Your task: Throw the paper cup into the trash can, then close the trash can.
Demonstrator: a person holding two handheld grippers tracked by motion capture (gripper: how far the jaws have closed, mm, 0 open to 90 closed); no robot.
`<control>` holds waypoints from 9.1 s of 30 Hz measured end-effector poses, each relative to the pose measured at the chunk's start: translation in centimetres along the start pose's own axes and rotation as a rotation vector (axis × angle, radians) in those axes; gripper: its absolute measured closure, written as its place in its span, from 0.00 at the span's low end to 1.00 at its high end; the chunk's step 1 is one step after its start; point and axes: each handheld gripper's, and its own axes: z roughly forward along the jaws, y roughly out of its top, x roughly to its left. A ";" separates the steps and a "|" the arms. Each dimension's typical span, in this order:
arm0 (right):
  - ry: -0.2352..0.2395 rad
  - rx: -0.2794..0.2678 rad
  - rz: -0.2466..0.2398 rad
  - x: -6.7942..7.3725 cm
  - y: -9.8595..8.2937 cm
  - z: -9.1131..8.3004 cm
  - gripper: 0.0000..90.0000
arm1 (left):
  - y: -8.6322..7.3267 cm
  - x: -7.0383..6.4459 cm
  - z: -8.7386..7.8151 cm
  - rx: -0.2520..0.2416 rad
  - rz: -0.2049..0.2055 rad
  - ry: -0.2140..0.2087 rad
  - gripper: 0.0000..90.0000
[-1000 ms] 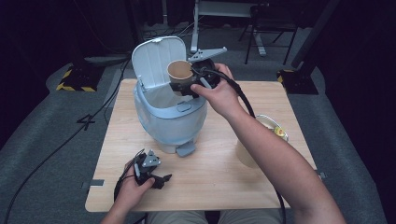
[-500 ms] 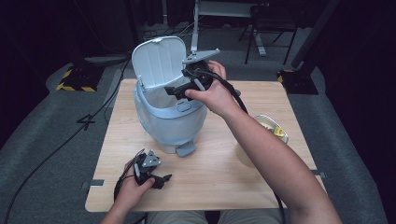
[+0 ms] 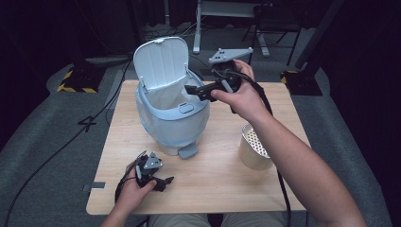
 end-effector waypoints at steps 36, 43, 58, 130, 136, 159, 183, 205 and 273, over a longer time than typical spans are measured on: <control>-0.161 0.044 0.129 0.1 -17.9 -17.7 0.17 | -0.8 -0.1 -0.8 -0.001 -0.018 0.015 0.17; -0.232 0.076 0.163 0.3 -23.4 -19.3 0.17 | -0.9 -0.3 -0.8 -0.001 -0.034 0.032 0.17; -0.271 0.157 0.238 -0.3 -31.8 -18.2 0.17 | -1.0 -0.1 -2.2 -0.051 -0.119 0.030 0.26; -0.310 0.308 0.240 -1.0 -37.3 -14.6 0.17 | 17.1 8.4 -20.2 -0.454 -0.157 0.201 0.30; -0.310 0.307 0.241 -1.0 -37.4 -14.7 0.17 | 18.5 9.7 -20.2 -0.436 -0.163 0.236 0.30; -0.315 0.303 0.246 -1.0 -37.4 -14.7 0.19 | 21.2 13.2 -17.7 -0.446 -0.203 0.236 0.45; -0.315 0.305 0.245 -1.1 -37.3 -14.6 0.19 | 20.7 7.3 -17.6 -0.339 0.025 -0.036 0.35; -0.315 0.305 0.244 -1.1 -37.3 -14.6 0.19 | 21.7 6.6 -12.2 -0.255 -0.016 -0.092 0.46; -0.319 0.305 0.243 -1.1 -37.3 -14.6 0.19 | 15.0 0.0 -17.5 -0.387 0.089 -0.073 0.32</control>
